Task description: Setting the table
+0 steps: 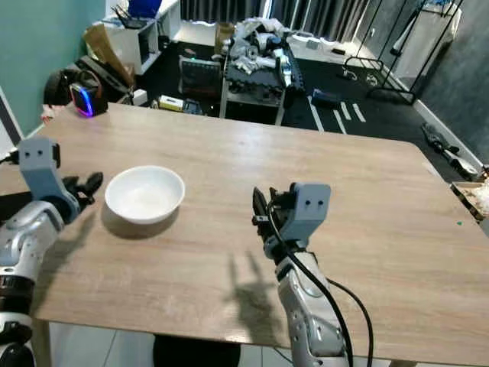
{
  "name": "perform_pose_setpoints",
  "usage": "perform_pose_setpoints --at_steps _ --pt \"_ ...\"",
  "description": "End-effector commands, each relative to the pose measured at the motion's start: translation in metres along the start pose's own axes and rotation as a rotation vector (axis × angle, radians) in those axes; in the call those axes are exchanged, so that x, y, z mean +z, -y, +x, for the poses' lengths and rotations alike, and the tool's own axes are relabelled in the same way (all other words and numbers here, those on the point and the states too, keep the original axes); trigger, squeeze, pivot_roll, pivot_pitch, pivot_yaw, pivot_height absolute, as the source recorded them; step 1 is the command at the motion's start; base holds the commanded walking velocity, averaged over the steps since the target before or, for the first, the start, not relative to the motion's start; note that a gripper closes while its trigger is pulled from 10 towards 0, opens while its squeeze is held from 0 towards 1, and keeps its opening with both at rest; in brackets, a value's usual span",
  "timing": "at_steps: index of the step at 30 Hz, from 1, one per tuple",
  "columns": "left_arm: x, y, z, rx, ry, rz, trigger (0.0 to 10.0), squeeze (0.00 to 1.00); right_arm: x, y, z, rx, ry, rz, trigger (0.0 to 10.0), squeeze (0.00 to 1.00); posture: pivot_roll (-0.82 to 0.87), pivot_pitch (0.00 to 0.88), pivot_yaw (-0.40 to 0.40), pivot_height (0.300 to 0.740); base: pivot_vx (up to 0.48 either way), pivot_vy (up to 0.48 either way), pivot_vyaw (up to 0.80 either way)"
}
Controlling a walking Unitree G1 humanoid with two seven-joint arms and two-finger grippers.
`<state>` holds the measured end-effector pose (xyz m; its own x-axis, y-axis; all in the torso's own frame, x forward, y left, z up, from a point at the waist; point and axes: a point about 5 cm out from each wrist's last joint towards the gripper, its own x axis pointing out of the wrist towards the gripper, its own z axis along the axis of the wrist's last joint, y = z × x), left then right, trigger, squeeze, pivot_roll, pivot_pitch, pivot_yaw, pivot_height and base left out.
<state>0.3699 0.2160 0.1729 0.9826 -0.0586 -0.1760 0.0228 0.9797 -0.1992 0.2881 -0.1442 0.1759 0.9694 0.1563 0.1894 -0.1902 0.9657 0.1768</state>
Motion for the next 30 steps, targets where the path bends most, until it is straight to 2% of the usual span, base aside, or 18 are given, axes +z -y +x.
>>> perform_pose_setpoints --at_steps 1,3,11,16,20,22,23,25,26,30 --pt "-0.005 0.005 0.005 -0.028 -0.023 -0.011 10.0 0.00 0.002 0.007 -0.005 -0.029 -0.010 -0.015 10.0 0.00 -0.14 0.039 0.023 0.740 0.000 0.000 0.00" --pt "-0.009 0.007 0.009 -0.055 -0.057 -0.026 10.0 0.00 0.005 0.012 -0.010 -0.048 -0.012 -0.030 10.0 0.00 -0.15 0.058 0.026 0.740 0.000 0.000 0.00" --pt "-0.026 0.015 0.015 -0.141 -0.164 -0.078 10.0 0.00 0.010 0.016 -0.019 -0.070 -0.021 -0.052 10.0 0.00 -0.18 0.087 0.040 0.740 0.000 0.000 0.00" --pt "-0.038 0.035 0.019 -0.282 -0.240 -0.070 10.0 0.00 0.012 0.014 -0.022 -0.069 -0.033 -0.054 10.0 0.00 -0.19 0.112 0.044 0.740 0.000 0.000 0.00" --pt "-0.040 0.041 0.020 -0.313 -0.254 -0.061 10.0 0.00 0.012 0.011 -0.021 -0.058 -0.039 -0.052 10.0 0.00 -0.19 0.114 0.045 0.740 0.000 0.000 0.00" --pt "-0.044 0.058 0.024 -0.376 -0.285 -0.046 10.0 0.00 0.012 -0.003 -0.016 -0.009 -0.043 -0.034 10.0 0.00 -0.19 0.115 0.050 0.740 0.000 0.000 0.00" --pt "-0.044 0.058 0.024 -0.376 -0.285 -0.046 10.0 0.00 0.012 -0.003 -0.016 -0.009 -0.043 -0.034 10.0 0.00 -0.19 0.115 0.050 0.740 0.000 0.000 0.00" --pt "-0.048 0.077 0.026 -0.432 -0.307 -0.026 10.0 0.00 0.012 -0.022 -0.007 0.053 -0.052 0.006 10.0 0.00 -0.20 0.116 0.051 0.740 0.000 0.000 0.00" --pt "-0.048 0.077 0.026 -0.432 -0.307 -0.026 10.0 0.00 0.012 -0.022 -0.007 0.053 -0.052 0.006 10.0 0.00 -0.20 0.116 0.051 0.740 0.000 0.000 0.00" --pt "-0.055 0.105 0.027 -0.514 -0.323 -0.009 10.0 0.00 -0.003 -0.053 0.006 0.153 -0.163 0.071 10.0 0.00 -0.21 0.120 0.050 0.740 0.000 0.000 0.00"
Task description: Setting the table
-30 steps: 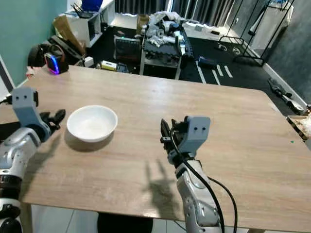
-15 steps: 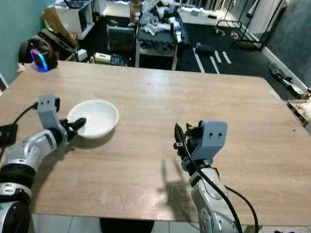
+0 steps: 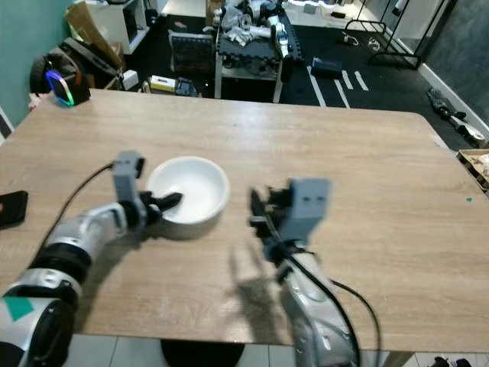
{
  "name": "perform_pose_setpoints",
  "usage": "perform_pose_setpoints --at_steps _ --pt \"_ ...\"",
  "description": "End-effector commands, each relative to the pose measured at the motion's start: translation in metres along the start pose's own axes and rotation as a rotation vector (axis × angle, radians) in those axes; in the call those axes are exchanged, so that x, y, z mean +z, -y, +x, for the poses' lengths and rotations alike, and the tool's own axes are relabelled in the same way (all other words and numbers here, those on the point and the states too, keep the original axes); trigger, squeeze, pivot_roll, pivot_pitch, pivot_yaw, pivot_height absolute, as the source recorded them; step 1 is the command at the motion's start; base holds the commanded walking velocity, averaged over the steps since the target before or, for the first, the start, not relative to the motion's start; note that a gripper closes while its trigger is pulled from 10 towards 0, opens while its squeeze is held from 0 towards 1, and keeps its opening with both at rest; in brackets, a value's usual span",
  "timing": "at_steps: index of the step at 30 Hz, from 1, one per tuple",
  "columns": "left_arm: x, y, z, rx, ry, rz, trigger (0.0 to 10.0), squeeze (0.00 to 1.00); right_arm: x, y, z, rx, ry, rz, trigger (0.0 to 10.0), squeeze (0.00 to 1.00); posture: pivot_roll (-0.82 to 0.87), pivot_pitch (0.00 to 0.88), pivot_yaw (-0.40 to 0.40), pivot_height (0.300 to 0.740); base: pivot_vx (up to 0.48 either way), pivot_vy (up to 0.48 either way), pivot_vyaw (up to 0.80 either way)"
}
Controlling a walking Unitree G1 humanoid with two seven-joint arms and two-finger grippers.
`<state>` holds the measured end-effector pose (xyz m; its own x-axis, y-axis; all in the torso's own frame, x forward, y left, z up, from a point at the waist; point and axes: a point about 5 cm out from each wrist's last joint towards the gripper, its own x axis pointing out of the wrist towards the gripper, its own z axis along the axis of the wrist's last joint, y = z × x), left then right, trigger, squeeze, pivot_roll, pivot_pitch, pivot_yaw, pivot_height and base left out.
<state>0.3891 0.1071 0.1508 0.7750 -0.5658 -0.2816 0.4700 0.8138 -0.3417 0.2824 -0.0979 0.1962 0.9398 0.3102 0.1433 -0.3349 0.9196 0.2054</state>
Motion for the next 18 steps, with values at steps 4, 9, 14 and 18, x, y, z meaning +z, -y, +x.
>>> perform_pose_setpoints --at_steps 4,9,14,18 --pt "-0.017 0.010 0.008 -0.031 -0.066 0.016 10.0 0.00 -0.021 -0.006 0.005 0.007 -0.131 0.044 10.0 0.00 -0.22 0.122 0.046 0.740 0.000 0.000 0.00" --pt "-0.023 0.026 0.019 0.006 -0.075 0.286 10.0 0.00 -0.024 0.022 0.009 -0.236 -0.165 -0.118 10.0 0.00 -0.22 0.125 0.032 0.740 0.000 0.000 0.00" --pt "-0.030 0.029 0.022 0.009 -0.092 0.308 10.0 0.00 -0.006 0.039 0.009 -0.340 -0.076 -0.202 10.0 0.40 -0.22 0.128 0.029 0.740 0.000 0.000 0.00" --pt "-0.038 0.032 0.024 0.013 -0.107 0.323 10.0 0.00 0.002 0.046 0.008 -0.388 -0.037 -0.181 10.0 1.00 -0.22 0.126 0.027 0.740 0.000 0.000 0.00"
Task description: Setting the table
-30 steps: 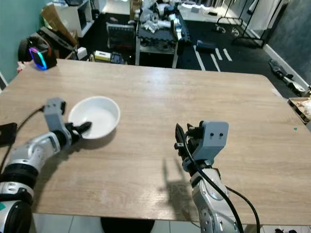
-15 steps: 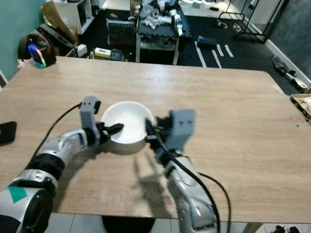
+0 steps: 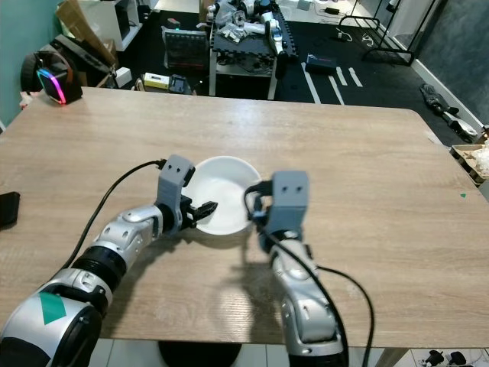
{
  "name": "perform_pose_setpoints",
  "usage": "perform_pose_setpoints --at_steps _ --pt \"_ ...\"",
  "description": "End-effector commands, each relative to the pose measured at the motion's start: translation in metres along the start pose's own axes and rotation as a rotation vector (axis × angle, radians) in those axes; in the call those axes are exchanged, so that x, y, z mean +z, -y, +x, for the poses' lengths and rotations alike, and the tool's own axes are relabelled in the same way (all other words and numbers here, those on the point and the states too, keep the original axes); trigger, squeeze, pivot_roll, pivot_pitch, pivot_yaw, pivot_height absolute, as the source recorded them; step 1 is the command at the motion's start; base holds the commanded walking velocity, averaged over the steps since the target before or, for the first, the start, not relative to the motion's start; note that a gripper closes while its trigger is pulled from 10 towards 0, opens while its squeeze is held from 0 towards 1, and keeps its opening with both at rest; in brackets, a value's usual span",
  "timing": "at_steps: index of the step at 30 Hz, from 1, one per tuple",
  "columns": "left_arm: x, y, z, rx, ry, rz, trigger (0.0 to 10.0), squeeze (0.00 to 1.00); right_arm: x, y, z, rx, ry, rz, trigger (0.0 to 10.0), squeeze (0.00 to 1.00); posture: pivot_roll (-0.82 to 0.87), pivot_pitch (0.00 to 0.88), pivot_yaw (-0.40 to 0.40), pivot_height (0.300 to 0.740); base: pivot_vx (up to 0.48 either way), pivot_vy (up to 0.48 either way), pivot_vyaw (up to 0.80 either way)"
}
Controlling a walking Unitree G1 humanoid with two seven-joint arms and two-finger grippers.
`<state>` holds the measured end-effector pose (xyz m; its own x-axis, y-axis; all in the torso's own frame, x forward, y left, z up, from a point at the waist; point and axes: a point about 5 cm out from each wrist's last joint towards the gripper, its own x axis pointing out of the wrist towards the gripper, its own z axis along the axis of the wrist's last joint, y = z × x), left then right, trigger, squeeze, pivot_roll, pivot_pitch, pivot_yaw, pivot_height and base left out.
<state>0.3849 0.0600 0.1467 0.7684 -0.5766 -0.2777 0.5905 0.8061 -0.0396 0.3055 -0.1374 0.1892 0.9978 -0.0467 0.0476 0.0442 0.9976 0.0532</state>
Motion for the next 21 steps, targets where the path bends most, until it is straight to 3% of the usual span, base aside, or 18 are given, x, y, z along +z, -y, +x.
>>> perform_pose_setpoints --at_steps 1,5,6,7,11,16,21 --pt "-0.030 0.005 0.000 0.006 -0.115 -0.002 10.0 0.00 0.004 0.003 0.000 -0.024 0.022 0.019 10.0 1.00 -0.23 0.126 0.027 0.740 0.000 0.000 0.00" --pt "-0.033 0.010 0.003 0.005 -0.115 0.006 10.0 0.00 0.009 0.002 0.001 -0.005 0.038 0.022 10.0 1.00 -0.23 0.125 0.026 0.740 0.000 0.000 0.00" --pt "-0.033 0.012 0.003 0.005 -0.113 0.008 10.0 0.00 0.004 -0.001 0.001 0.021 -0.009 0.000 10.0 1.00 -0.23 0.126 0.025 0.740 0.000 0.000 0.00" --pt "-0.033 0.013 0.004 0.006 -0.111 0.022 10.0 0.00 -0.005 -0.004 0.000 0.047 -0.067 0.002 10.0 0.00 -0.23 0.125 0.024 0.740 0.000 0.000 0.00" --pt "-0.032 0.016 0.005 0.006 -0.103 0.055 10.0 0.00 -0.027 -0.013 -0.006 0.099 -0.205 0.066 10.0 0.00 -0.23 0.128 0.019 0.740 0.000 0.000 0.00" --pt "-0.032 0.018 0.006 0.002 -0.096 0.077 10.0 0.00 -0.040 -0.005 -0.003 0.010 -0.234 0.028 10.0 0.00 -0.23 0.132 0.016 0.740 0.000 0.000 0.00" --pt "-0.032 0.019 0.006 -0.007 -0.091 0.091 10.0 0.00 -0.047 -0.002 -0.001 -0.017 -0.262 0.052 10.0 0.00 -0.22 0.134 0.015 0.740 0.000 0.000 0.00"
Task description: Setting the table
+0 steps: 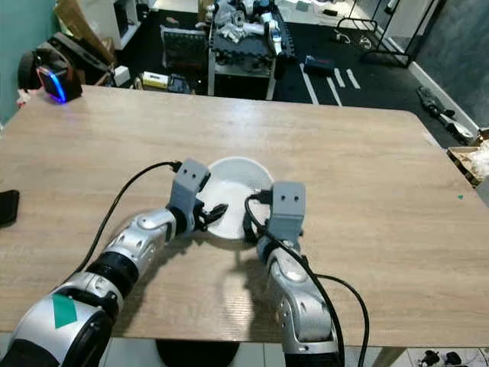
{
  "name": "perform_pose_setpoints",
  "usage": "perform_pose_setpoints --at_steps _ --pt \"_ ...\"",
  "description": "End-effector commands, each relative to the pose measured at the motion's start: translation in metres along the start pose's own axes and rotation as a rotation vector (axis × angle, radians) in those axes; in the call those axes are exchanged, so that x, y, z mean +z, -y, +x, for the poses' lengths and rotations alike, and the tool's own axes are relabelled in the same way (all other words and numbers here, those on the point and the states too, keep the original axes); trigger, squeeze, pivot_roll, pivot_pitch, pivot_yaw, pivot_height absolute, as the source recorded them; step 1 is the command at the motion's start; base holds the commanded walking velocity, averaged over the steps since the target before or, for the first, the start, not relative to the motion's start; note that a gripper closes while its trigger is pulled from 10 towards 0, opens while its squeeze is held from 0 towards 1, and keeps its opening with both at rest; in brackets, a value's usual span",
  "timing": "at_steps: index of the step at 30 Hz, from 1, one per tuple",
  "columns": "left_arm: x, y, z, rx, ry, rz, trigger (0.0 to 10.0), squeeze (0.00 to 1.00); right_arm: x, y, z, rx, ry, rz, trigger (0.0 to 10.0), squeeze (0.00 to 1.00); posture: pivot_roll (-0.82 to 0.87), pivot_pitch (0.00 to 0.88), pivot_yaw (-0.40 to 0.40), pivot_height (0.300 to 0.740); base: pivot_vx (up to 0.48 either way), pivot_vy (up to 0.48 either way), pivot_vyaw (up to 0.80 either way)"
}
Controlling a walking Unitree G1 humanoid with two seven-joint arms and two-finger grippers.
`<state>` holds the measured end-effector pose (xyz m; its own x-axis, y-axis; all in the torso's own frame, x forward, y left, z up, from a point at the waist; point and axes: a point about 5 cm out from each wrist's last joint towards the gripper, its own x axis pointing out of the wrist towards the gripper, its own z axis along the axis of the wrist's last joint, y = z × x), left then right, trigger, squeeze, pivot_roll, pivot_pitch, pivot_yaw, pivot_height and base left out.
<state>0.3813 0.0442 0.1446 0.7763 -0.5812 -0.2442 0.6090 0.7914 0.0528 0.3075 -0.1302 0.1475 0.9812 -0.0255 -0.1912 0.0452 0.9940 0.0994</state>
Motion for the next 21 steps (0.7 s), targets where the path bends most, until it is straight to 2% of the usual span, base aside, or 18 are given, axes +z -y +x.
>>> perform_pose_setpoints --at_steps 1,2,3,4,6,7,8,9,10,17,19,20,21 --pt "-0.031 0.007 -0.002 -0.019 -0.122 0.005 10.0 0.00 -0.008 0.002 0.002 -0.007 -0.042 0.049 10.0 0.00 -0.22 0.134 0.014 0.740 0.000 0.000 0.00" --pt "-0.031 0.008 -0.003 -0.024 -0.119 0.014 10.0 0.00 -0.011 -0.004 0.003 0.037 -0.071 0.121 4.2 0.00 -0.21 0.132 0.013 0.740 0.000 0.000 0.00" --pt "-0.031 0.008 -0.003 -0.027 -0.116 0.021 10.0 0.00 -0.013 -0.008 0.003 0.070 -0.092 0.171 4.2 0.00 -0.21 0.132 0.013 0.740 0.000 0.000 0.00" --pt "-0.032 0.008 -0.003 -0.029 -0.115 0.026 10.0 0.00 -0.014 -0.013 0.002 0.107 -0.104 0.227 0.0 0.00 -0.21 0.132 0.012 0.740 0.000 0.000 0.00" --pt "-0.032 0.008 -0.003 -0.029 -0.114 0.028 10.0 0.00 -0.014 -0.016 0.002 0.129 -0.109 0.261 0.0 0.00 -0.21 0.131 0.012 0.740 0.000 0.000 0.00" --pt "-0.032 0.008 -0.003 -0.030 -0.113 0.029 10.0 0.00 -0.013 -0.021 0.002 0.164 -0.108 0.350 0.0 0.00 -0.20 0.126 0.009 0.740 0.000 0.000 0.00" --pt "-0.032 0.008 -0.003 -0.030 -0.113 0.029 10.0 0.00 -0.013 -0.021 0.002 0.164 -0.108 0.350 0.0 0.00 -0.20 0.126 0.009 0.740 0.000 0.000 0.00" --pt "-0.033 0.007 -0.004 -0.032 -0.110 0.030 10.0 0.00 -0.010 -0.024 0.001 0.195 -0.091 0.421 0.0 0.00 -0.20 0.123 0.009 0.740 0.000 0.000 0.00" --pt "-0.033 0.007 -0.004 -0.033 -0.108 0.030 10.0 0.00 -0.009 -0.025 0.001 0.208 -0.081 0.445 0.0 0.00 -0.20 0.123 0.009 0.740 0.000 0.000 0.00" --pt "-0.029 0.006 -0.004 -0.039 -0.080 0.033 10.0 0.00 -0.006 -0.027 0.001 0.239 -0.073 0.502 0.0 0.00 -0.20 0.102 0.012 0.740 0.000 0.000 0.00" --pt "-0.022 0.005 -0.004 -0.046 -0.045 0.037 10.0 0.00 -0.005 -0.027 0.001 0.250 -0.062 0.522 0.0 0.00 -0.20 0.093 0.013 0.740 0.000 0.000 0.00" --pt "-0.011 0.004 -0.004 -0.060 0.010 0.042 10.0 0.00 -0.003 -0.027 0.002 0.255 -0.051 0.530 0.0 0.00 -0.19 0.087 0.014 0.740 0.000 0.000 0.00" --pt "-0.011 0.004 -0.004 -0.060 0.010 0.042 10.0 0.00 -0.003 -0.027 0.002 0.255 -0.051 0.530 0.0 0.00 -0.19 0.087 0.014 0.740 0.000 0.000 0.00"
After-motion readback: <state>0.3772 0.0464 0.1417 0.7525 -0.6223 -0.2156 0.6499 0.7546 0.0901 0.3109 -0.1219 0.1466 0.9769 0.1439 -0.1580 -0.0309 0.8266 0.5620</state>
